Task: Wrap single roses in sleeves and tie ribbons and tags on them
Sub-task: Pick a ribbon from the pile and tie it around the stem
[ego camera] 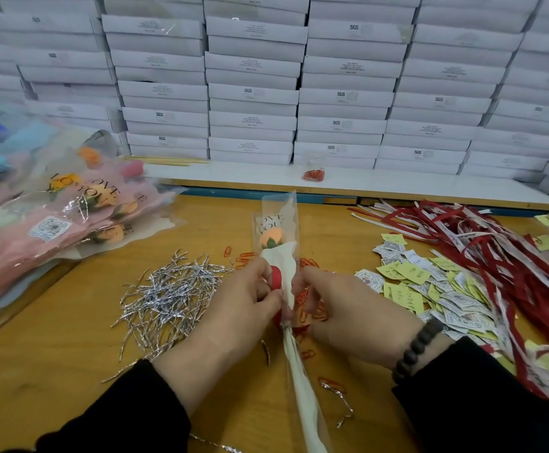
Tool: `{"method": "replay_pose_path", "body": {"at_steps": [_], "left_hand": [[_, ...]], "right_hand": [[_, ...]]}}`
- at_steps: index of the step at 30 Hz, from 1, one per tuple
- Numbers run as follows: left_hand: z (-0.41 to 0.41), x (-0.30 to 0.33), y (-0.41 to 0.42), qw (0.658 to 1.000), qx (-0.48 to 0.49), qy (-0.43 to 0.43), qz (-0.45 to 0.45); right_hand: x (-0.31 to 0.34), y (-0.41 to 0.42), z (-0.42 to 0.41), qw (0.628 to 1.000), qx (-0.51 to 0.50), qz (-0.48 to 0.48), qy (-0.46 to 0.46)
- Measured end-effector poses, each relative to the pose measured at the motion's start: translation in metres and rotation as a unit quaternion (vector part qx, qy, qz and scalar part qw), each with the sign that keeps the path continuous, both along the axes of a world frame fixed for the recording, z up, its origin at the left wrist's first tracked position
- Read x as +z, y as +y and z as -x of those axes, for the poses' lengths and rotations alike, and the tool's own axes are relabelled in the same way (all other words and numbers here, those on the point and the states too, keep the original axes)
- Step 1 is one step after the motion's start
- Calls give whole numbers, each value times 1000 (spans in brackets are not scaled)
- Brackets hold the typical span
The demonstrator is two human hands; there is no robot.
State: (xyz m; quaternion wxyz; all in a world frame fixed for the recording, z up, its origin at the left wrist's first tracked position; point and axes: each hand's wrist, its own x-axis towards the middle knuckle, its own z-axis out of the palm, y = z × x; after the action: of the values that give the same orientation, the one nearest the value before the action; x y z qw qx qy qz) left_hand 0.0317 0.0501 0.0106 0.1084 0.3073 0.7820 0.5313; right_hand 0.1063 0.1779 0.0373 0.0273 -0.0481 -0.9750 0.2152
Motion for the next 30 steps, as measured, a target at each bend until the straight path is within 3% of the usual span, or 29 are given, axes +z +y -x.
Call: {"method": "replay_pose_path", "body": {"at_steps": [6, 10, 11, 13, 15, 20, 25, 30], "left_hand": [[-1, 1, -1, 1000, -2, -4, 22], [-2, 1, -2, 999, -11, 0, 31], [-2, 1, -2, 999, -14, 0, 31], [-2, 2, -3, 999, -24, 3, 30], [-2, 2, -3, 999, -39, 9, 35], [-3, 5, -3, 997, -65, 6, 32], [-2, 9, -3, 998, -52, 29, 37], [-4, 10, -2, 999, -42, 25, 7]], "right_hand": [[18, 27, -9, 997, -50, -35, -37], [25, 45, -14, 988, -95, 116, -46], [25, 46, -14, 973, -99, 207, -31], [22, 44, -13, 904, -89, 418, 12], [16, 37, -9, 839, -68, 537, 52], [2, 22, 3, 773, -48, 626, 91], [-6, 18, 6, 754, -63, 650, 70], [-8, 15, 8, 710, -67, 697, 79]]}}
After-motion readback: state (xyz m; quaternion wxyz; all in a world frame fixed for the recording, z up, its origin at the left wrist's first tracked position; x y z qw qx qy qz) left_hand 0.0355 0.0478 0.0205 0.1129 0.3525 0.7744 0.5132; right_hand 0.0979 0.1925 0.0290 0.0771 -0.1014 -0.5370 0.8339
